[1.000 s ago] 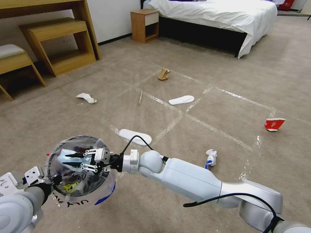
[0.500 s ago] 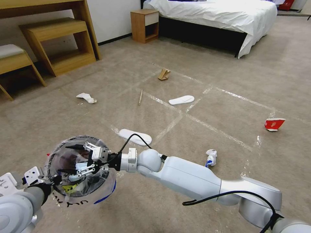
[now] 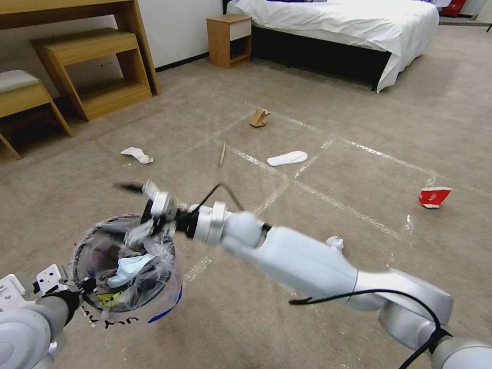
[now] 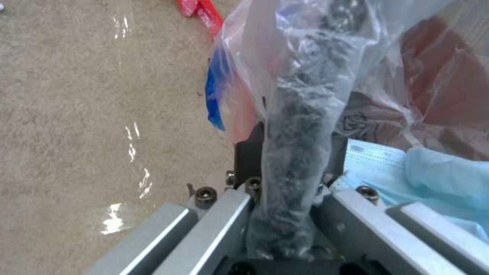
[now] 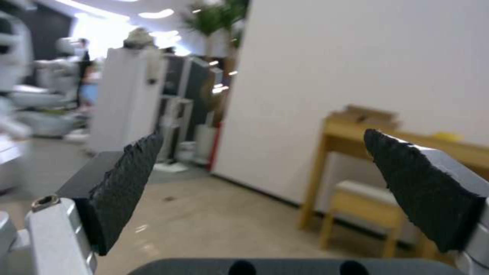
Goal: Pick up the trash bin and place the garbage on the floor into it.
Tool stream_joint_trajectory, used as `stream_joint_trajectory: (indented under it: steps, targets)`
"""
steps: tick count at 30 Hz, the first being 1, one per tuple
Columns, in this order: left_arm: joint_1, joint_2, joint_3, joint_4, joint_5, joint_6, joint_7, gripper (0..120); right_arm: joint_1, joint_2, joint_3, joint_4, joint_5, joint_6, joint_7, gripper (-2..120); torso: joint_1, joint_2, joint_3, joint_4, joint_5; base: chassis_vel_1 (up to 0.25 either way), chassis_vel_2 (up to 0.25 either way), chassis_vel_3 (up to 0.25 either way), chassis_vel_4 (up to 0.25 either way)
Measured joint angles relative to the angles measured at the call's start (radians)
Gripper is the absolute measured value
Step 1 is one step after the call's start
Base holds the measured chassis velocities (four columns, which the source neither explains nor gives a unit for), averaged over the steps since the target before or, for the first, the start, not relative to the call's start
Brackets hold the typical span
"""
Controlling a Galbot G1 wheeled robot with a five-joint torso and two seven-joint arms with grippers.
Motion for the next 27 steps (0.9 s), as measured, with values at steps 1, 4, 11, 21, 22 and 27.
stream_joint_trajectory:
  steps: [1,4,11,21,22,27]
  targets:
    - [0.001,0.0,-0.001,-0.001,-0.001,0.0,0.0,0,0.0,-0.01,0.026,0.007,0.003,-0.003,0.006,100,0.0,0.0,0.0,0.0,0.0,0.0,0.0,0.0,0.0]
    - [0.001,0.002,-0.001,-0.003,-0.001,0.0,0.0,0,-0.01,-0.052,0.1,0.033,0.006,-0.013,0.034,100,0.0,0.0,0.0,-0.0001,0.0001,0.0,0.0,0.0,0.0]
    - [-0.002,0.003,0.003,-0.006,-0.001,0.0,0.0,0,-0.075,-0.206,0.304,0.073,0.018,-0.051,0.129,100,0.0,0.0,0.0,0.0003,0.0005,0.0,0.0,0.0,0.0]
    - [-0.004,0.009,0.009,-0.008,-0.001,-0.001,0.0,0,-0.204,-0.355,0.527,0.019,-0.015,-0.148,0.315,100,0.0,0.0,0.0,-0.0004,0.0005,0.0,0.0,0.0,0.0]
    - [-0.006,0.009,0.012,-0.008,0.0,-0.001,0.0,0,-0.22,-0.363,0.555,-0.016,-0.028,-0.163,0.333,100,0.0,0.0,0.0,-0.0002,0.0005,0.0,0.0,0.0,0.0]
    - [-0.008,0.013,0.017,-0.008,0.002,-0.001,0.001,0,-0.243,-0.371,0.589,-0.147,-0.021,-0.256,0.375,100,0.0,0.0,0.0,-0.0002,0.0003,0.0,0.0,0.0,0.0]
